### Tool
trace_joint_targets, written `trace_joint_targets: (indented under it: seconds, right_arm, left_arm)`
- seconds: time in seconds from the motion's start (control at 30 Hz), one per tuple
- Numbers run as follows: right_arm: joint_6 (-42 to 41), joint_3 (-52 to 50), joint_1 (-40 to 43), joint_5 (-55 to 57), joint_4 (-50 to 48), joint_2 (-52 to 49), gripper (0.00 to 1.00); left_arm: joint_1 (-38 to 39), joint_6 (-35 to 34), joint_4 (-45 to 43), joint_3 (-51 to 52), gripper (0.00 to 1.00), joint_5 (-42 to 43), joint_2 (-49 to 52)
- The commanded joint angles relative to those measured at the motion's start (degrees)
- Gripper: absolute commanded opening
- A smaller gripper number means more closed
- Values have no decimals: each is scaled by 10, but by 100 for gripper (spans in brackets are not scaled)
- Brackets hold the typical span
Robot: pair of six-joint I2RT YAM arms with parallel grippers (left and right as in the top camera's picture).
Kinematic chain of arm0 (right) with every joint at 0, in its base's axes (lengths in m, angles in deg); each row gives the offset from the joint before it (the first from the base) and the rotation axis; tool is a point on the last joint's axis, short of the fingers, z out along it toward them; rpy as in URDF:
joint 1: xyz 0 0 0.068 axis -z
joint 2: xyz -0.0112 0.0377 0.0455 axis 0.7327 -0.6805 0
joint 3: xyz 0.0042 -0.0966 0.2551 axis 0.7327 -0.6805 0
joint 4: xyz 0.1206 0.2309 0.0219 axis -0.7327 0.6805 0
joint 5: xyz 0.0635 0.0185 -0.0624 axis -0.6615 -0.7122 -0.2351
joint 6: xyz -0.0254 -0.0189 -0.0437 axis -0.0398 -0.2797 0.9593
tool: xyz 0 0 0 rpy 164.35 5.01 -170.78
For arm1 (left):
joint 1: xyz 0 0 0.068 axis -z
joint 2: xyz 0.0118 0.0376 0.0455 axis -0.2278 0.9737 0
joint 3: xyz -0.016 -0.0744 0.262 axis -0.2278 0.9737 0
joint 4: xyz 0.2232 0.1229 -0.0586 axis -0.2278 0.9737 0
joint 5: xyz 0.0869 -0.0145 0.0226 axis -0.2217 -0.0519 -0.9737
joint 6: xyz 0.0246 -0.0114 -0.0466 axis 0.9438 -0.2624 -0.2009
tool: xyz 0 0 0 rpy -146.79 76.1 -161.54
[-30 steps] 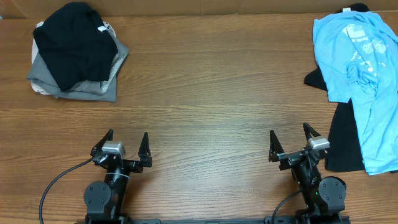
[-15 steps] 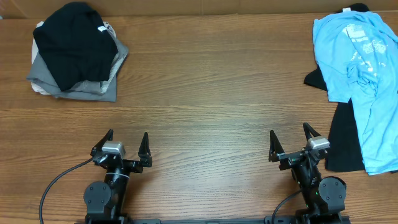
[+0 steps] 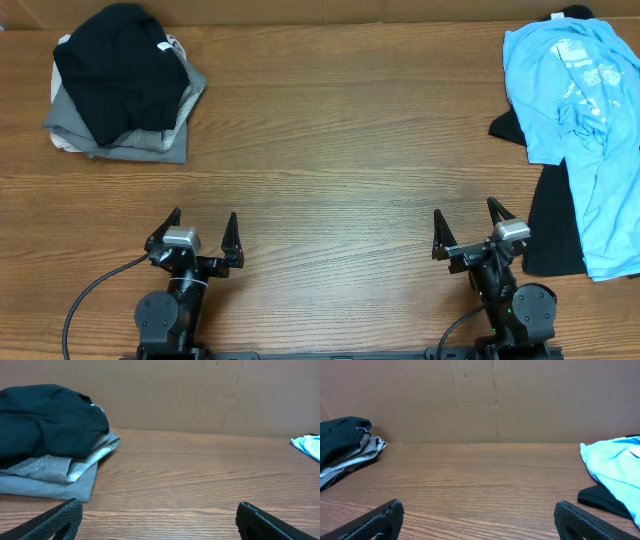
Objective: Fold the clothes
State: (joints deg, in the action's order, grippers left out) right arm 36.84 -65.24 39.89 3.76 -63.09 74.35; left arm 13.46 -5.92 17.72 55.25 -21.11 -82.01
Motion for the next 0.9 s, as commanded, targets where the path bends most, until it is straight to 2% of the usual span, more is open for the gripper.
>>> trace_joint_targets:
  seconds: [0.0, 0.87]
  right_arm:
    - [0, -6, -1, 6, -3, 5, 100]
    - [0, -6, -1, 6, -4, 5, 100]
  left_arm:
    - [3, 7, 2, 2, 100, -12, -5]
    - [3, 8, 3, 2, 100, -17, -5]
